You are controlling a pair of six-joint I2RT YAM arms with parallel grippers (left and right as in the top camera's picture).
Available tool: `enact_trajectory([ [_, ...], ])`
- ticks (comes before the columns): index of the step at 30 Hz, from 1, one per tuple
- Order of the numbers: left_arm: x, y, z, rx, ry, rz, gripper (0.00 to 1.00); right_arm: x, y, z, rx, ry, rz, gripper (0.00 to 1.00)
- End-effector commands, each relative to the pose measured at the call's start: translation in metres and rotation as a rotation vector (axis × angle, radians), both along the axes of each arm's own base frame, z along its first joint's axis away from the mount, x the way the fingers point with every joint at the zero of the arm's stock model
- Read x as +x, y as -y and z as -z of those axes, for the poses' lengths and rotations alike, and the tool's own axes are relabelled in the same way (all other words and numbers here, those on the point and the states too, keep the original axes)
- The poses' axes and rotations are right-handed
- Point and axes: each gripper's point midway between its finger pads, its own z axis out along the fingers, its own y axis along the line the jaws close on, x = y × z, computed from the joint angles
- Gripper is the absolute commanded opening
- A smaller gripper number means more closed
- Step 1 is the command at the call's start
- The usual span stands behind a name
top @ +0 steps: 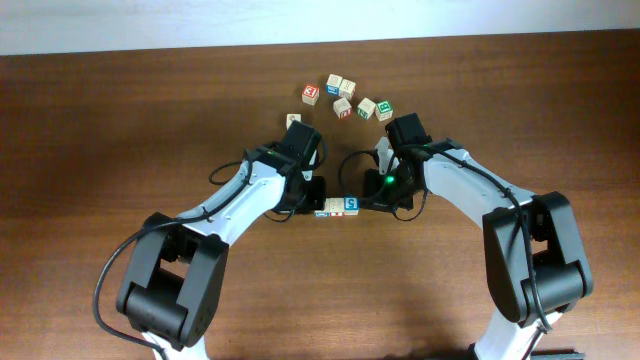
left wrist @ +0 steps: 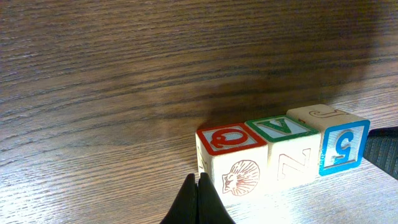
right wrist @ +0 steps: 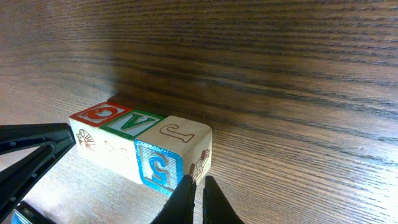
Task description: Rotate 3 blocks
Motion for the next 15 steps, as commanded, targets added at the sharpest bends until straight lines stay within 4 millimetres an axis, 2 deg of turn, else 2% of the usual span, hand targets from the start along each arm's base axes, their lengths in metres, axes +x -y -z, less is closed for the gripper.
enact_trajectory([
  [1,0.005,0.001,-0.007,-0.001,0.017,-0.015,0.0,0.002,-0.003,0.003,-0.009,-0.003,-0.001,0.08],
  [10,0.003,0.002,-0.006,-0.004,0.005,-0.032,0.0,0.002,-0.003,0.003,-0.009,-0.003,-0.001,0.08],
  [15,-0.001,0.005,0.009,-0.008,-0.031,-0.035,0.0,0.002,-0.003,0.003,-0.009,-0.003,-0.001,0.08],
])
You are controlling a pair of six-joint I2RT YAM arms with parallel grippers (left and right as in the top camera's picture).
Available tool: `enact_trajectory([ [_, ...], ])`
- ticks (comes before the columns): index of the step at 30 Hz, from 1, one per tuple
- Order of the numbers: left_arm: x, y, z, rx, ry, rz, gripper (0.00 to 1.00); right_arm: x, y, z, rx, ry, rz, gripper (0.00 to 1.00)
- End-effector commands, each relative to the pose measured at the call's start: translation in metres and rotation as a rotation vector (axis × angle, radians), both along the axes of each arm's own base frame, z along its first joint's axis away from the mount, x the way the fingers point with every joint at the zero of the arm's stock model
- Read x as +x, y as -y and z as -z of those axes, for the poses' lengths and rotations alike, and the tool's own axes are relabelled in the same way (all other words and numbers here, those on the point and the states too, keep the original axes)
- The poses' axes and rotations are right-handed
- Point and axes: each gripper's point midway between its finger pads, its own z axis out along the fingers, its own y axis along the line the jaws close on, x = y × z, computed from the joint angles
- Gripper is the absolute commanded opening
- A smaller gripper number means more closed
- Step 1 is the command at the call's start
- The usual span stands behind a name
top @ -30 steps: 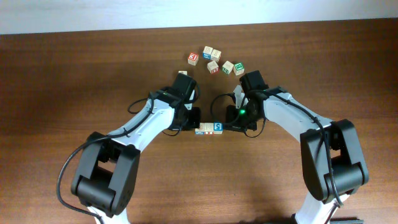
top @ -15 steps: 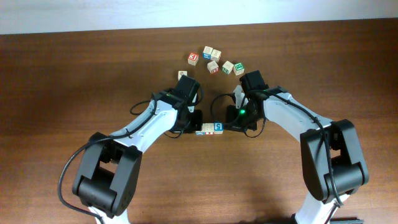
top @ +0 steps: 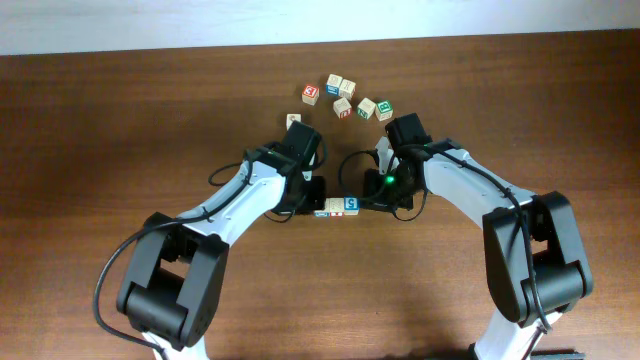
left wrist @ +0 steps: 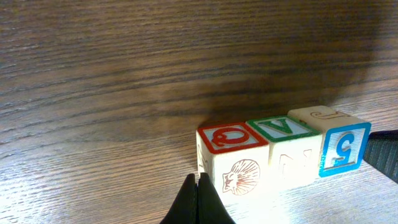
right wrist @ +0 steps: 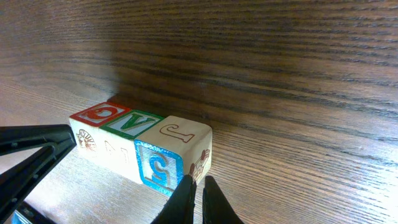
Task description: Rotate 3 blocks
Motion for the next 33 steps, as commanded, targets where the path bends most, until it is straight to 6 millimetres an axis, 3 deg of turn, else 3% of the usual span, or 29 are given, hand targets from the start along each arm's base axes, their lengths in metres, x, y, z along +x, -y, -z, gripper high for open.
enact_trajectory([
  [1,0.001,0.005,0.009,-0.012,-0.022,-0.008,0.0,0.002,-0.002,0.003,-0.01,-0.003,-0.001,0.08],
  [17,0.003,0.014,0.005,-0.054,-0.007,0.034,0.0,0.0,-0.004,0.002,0.002,-0.011,-0.005,0.04],
  [27,0.003,0.014,0.005,-0.055,-0.005,0.034,0.0,-0.003,-0.018,0.0,0.03,-0.002,-0.037,0.04],
  [33,0.003,0.014,0.005,-0.055,-0.005,0.034,0.0,-0.003,-0.002,0.008,-0.067,-0.05,0.081,0.04],
])
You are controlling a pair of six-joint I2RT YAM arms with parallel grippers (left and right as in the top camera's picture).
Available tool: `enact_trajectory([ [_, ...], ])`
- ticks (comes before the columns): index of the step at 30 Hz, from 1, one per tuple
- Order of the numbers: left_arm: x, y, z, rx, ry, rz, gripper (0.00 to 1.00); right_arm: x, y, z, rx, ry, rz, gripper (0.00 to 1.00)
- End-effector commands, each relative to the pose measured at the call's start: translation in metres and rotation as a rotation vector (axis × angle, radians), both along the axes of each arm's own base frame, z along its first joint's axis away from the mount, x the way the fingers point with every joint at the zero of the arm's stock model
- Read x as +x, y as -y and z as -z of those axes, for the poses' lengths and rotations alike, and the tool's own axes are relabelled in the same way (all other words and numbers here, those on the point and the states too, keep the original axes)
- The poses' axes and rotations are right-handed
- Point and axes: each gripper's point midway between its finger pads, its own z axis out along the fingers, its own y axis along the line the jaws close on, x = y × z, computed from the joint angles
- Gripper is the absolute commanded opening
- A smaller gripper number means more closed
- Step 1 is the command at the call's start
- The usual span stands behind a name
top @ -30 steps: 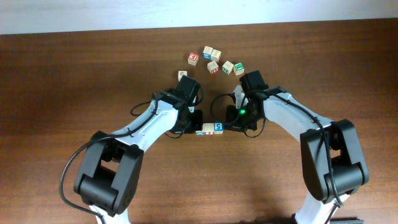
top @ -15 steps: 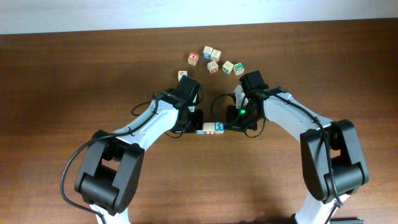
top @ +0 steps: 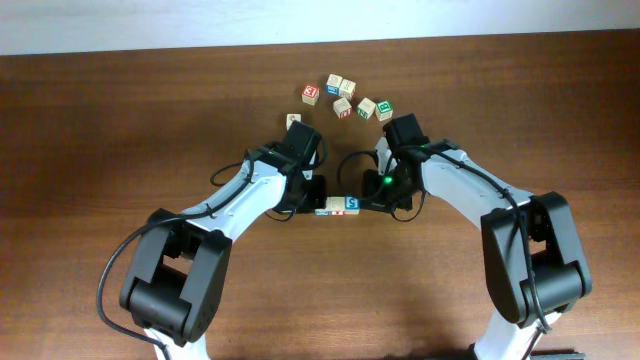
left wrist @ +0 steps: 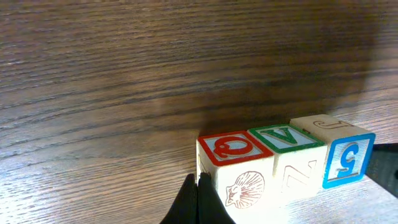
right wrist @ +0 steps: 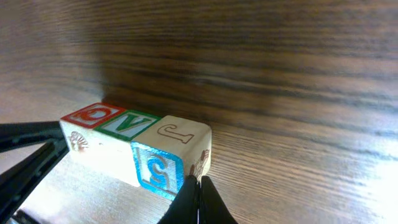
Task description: Rotate 3 blocks
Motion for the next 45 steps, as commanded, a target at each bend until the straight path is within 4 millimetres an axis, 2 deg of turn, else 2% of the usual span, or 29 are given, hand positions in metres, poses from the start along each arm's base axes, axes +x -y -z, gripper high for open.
enact_trajectory([
  [1,-0.002,0.01,0.0,-0.035,-0.01,0.032,0.0,-0.001,0.001,0.007,-0.047,-0.039,0.065,0.04],
  [14,-0.002,0.01,0.0,-0.034,-0.01,0.032,0.0,-0.003,0.003,0.016,-0.06,-0.067,0.083,0.04],
  [30,-0.002,0.01,0.0,-0.034,-0.009,0.036,0.0,0.001,-0.005,0.009,-0.012,-0.024,0.027,0.04],
  [37,-0.002,0.01,0.0,-0.034,-0.009,0.036,0.0,0.005,0.003,0.009,-0.067,-0.01,0.039,0.04],
  [45,-0.002,0.009,0.0,-0.031,-0.01,0.036,0.0,0.01,0.01,0.005,-0.017,-0.002,0.025,0.04],
])
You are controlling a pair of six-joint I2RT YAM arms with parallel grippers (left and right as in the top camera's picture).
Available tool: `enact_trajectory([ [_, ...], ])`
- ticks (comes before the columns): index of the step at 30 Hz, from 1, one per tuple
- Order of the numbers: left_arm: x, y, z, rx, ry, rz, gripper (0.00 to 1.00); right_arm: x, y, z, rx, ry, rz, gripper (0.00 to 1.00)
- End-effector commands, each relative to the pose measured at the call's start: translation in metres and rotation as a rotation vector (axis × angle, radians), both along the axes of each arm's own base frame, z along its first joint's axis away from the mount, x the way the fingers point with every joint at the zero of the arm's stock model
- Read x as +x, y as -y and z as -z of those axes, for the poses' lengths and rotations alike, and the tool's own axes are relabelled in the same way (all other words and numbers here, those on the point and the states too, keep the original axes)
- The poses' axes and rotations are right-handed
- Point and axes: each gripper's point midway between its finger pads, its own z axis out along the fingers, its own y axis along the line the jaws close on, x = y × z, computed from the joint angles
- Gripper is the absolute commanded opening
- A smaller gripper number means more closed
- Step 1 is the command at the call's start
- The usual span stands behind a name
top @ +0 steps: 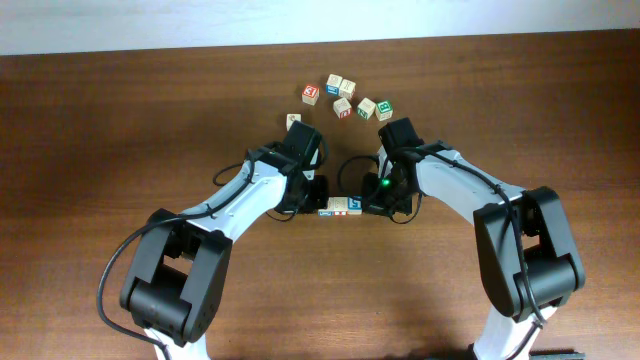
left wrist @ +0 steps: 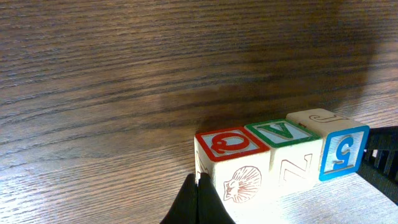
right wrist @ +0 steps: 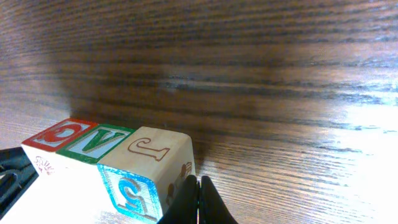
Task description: Rotate 3 blocks
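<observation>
Three wooden blocks lie end to end in a row [top: 340, 208]: a red Q block [left wrist: 231, 163], a green V block [left wrist: 283, 155] and a block with J on top and a blue 5 on its side [right wrist: 144, 171]. My left gripper [left wrist: 198, 185] is shut, its tips touching the Q end of the row. My right gripper [right wrist: 198, 186] is shut, its tips against the J block's outer end. From overhead the left gripper [top: 316, 205] and right gripper [top: 366, 205] flank the row.
Several loose letter blocks [top: 345, 97] lie in a cluster at the back of the brown wooden table [top: 120, 120]. One more block [top: 293, 120] sits just behind the left wrist. Both arms converge at the table's middle.
The right wrist has shifted; in its view the row now sits lower and further left. From overhead the row lies a touch nearer the front. Both grippers stay shut at the row's ends.
At the first two moments the left gripper was shut at the Q end and the right fingers stood slightly apart at the J end. Then the right gripper was shut. The row has stayed together between both grippers, moving only slightly.
</observation>
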Motion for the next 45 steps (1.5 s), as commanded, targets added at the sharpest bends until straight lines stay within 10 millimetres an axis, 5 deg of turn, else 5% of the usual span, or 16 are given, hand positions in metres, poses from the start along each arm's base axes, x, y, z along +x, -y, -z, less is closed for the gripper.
enact_trajectory([
  [1,0.0,0.004,0.002,-0.007,-0.003,0.024,0.0,0.012,0.005,-0.01,0.043,0.042,-0.023,0.04],
  [23,0.0,0.005,0.001,-0.008,0.001,0.027,0.0,0.009,-0.005,-0.016,0.168,0.068,-0.096,0.04],
  [45,0.001,0.005,0.001,-0.009,0.004,0.028,0.0,0.005,-0.034,-0.046,0.179,0.155,-0.168,0.04],
])
